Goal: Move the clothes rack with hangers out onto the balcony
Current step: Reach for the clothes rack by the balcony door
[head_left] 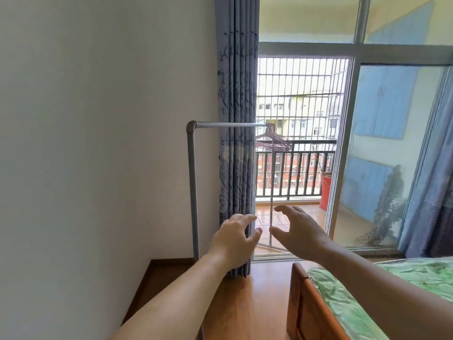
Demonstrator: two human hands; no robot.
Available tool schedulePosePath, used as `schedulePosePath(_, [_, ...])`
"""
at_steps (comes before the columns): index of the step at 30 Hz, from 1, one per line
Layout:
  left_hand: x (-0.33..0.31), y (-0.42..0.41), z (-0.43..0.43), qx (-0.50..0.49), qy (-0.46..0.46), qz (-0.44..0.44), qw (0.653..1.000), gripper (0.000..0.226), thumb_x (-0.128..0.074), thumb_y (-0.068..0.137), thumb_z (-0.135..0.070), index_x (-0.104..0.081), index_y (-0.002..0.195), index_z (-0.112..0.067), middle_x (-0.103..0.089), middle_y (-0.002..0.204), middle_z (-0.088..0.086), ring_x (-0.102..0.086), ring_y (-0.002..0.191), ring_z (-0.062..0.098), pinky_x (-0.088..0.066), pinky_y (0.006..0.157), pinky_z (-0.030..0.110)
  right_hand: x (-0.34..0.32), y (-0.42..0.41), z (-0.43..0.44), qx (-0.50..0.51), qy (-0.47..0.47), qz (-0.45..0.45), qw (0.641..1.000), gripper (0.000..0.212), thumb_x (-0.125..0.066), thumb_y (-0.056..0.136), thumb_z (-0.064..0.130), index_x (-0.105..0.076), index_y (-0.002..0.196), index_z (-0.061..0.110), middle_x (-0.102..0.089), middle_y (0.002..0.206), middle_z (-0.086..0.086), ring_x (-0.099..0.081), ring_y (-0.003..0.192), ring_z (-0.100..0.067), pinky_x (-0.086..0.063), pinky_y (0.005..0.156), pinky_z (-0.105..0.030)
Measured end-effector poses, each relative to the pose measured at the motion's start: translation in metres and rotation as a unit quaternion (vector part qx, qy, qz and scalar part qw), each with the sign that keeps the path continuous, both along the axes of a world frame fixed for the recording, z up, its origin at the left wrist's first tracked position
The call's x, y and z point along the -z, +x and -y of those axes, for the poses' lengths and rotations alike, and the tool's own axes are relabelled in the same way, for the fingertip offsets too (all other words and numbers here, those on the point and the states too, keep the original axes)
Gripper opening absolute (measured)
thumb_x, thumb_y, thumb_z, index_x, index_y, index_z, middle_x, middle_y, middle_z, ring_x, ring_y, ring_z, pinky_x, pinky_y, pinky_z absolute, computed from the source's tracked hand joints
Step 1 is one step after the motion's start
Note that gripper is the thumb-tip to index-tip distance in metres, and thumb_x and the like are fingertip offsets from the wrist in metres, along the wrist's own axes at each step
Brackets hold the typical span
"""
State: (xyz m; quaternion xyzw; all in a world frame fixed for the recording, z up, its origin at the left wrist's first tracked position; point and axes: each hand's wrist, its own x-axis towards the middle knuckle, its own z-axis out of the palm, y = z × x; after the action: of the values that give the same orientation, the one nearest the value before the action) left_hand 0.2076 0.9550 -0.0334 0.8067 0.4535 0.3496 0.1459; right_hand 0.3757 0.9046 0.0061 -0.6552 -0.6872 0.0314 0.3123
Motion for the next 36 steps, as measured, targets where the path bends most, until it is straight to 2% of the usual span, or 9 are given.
schedulePosePath(4, [0.007, 0.019, -0.106, -0.003, -0.001, 0.003, 1.000, 0.048, -0.043, 0.089, -0.052, -0.047, 0.132, -0.033, -0.048, 0.139, -0.008, -0.045, 0.122, 0.013, -0.040, 0.097, 0.033, -0.002, 0.016, -0.103, 0.025, -0.002, -0.010, 1.000, 0.055, -0.058, 0.083, 0.046, -0.045, 0.132, 0.024, -0.049, 0.137, -0.001, -0.049, 0.119, -0.019, -0.044, 0.096, -0.036])
schedulePosePath(9, [-0.020, 0.036, -0.221, -0.032, 0.000, -0.002, 0.999, 0.043, -0.043, 0.092, -0.045, -0.047, 0.132, -0.029, -0.050, 0.135, -0.002, -0.042, 0.122, 0.020, -0.040, 0.100, 0.041, -0.017, 0.034, -0.212, 0.029, 0.014, -0.020, 0.999, 0.054, -0.060, 0.083, 0.044, -0.047, 0.131, 0.022, -0.051, 0.135, -0.003, -0.051, 0.116, -0.020, -0.046, 0.094, -0.038])
schedulePosePath(14, [-0.033, 0.059, -0.307, -0.025, 0.006, 0.003, 1.000, 0.041, -0.045, 0.092, -0.044, -0.048, 0.130, -0.030, -0.050, 0.133, -0.003, -0.043, 0.121, 0.017, -0.040, 0.097, 0.036, -0.028, 0.061, -0.306, 0.025, 0.027, -0.019, 0.999, 0.054, -0.059, 0.084, 0.043, -0.045, 0.132, 0.022, -0.050, 0.135, -0.004, -0.052, 0.117, -0.021, -0.047, 0.094, -0.039])
schedulePosePath(20, [-0.030, 0.103, -0.402, -0.058, 0.002, -0.024, 0.998, 0.044, -0.044, 0.092, -0.045, -0.045, 0.133, -0.030, -0.046, 0.139, -0.005, -0.039, 0.127, 0.016, -0.037, 0.102, 0.039, -0.015, 0.113, -0.421, -0.008, 0.021, -0.030, 0.999, 0.054, -0.060, 0.084, 0.042, -0.045, 0.132, 0.023, -0.050, 0.134, -0.004, -0.050, 0.117, -0.021, -0.045, 0.093, -0.037])
schedulePosePath(26, [-0.049, 0.175, -0.502, -0.110, 0.003, -0.055, 0.992, 0.042, -0.043, 0.092, -0.046, -0.046, 0.131, -0.031, -0.046, 0.138, -0.005, -0.039, 0.126, 0.017, -0.038, 0.100, 0.037, -0.023, 0.188, -0.540, -0.050, 0.026, -0.067, 0.996, 0.053, -0.061, 0.083, 0.040, -0.046, 0.131, 0.023, -0.052, 0.132, -0.005, -0.053, 0.110, -0.020, -0.045, 0.089, -0.034])
schedulePosePath(30, [-0.065, 0.215, -0.554, -0.127, 0.006, -0.046, 0.991, 0.044, -0.043, 0.091, -0.046, -0.045, 0.132, -0.031, -0.044, 0.140, -0.005, -0.037, 0.128, 0.017, -0.037, 0.101, 0.037, -0.038, 0.232, -0.601, -0.058, 0.035, -0.067, 0.995, 0.053, -0.061, 0.084, 0.040, -0.046, 0.131, 0.020, -0.053, 0.127, -0.006, -0.053, 0.095, -0.017, -0.048, 0.087, -0.036])
schedulePosePath(34, [-0.077, 0.241, -0.596, -0.137, -0.006, -0.030, 0.990, 0.043, -0.043, 0.092, -0.046, -0.046, 0.132, -0.031, -0.043, 0.141, -0.003, -0.040, 0.126, 0.018, -0.038, 0.098, 0.035, -0.048, 0.251, -0.645, -0.078, 0.037, -0.062, 0.994, 0.055, -0.061, 0.084, 0.041, -0.044, 0.133, 0.021, -0.050, 0.132, -0.006, -0.052, 0.112, -0.023, -0.046, 0.092, -0.039])
schedulePosePath(36, [-0.080, 0.248, -0.616, -0.147, -0.004, -0.017, 0.989, 0.042, -0.044, 0.092, -0.046, -0.047, 0.131, -0.031, -0.043, 0.139, -0.004, -0.041, 0.124, 0.017, -0.039, 0.095, 0.035, -0.054, 0.253, -0.668, -0.087, 0.047, -0.060, 0.993, 0.056, -0.060, 0.084, 0.040, -0.043, 0.134, 0.021, -0.050, 0.132, -0.006, -0.051, 0.114, -0.023, -0.046, 0.093, -0.039])
